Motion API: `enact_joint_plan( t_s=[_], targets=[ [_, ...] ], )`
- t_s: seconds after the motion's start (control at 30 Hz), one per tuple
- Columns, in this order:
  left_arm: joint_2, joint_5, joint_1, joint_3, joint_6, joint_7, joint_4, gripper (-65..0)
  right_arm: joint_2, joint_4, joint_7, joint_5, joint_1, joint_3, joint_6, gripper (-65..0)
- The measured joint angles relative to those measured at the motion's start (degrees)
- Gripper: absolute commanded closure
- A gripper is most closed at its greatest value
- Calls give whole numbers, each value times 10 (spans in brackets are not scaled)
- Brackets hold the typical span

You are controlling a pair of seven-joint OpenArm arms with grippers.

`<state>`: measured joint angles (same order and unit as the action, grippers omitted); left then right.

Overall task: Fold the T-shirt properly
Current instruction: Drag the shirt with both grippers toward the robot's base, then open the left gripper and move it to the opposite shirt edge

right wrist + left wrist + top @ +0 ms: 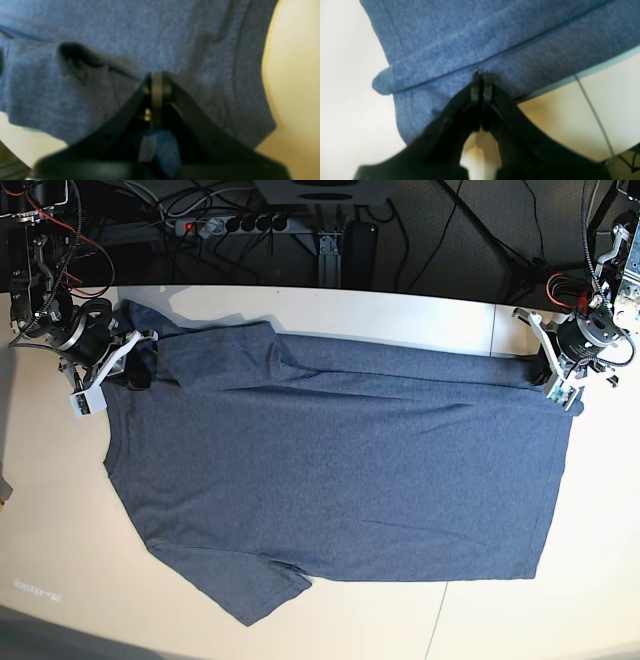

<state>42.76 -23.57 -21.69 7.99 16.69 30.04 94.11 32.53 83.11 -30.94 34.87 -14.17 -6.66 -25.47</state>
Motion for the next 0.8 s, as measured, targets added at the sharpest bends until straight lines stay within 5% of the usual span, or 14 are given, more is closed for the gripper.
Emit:
enact_joint_plan(
  t_s=[0.8],
  targets=[
    [-56,36,-105,-66,0,-5,66,0,11,8,-24,49,-55,-50,0,0]
  ],
)
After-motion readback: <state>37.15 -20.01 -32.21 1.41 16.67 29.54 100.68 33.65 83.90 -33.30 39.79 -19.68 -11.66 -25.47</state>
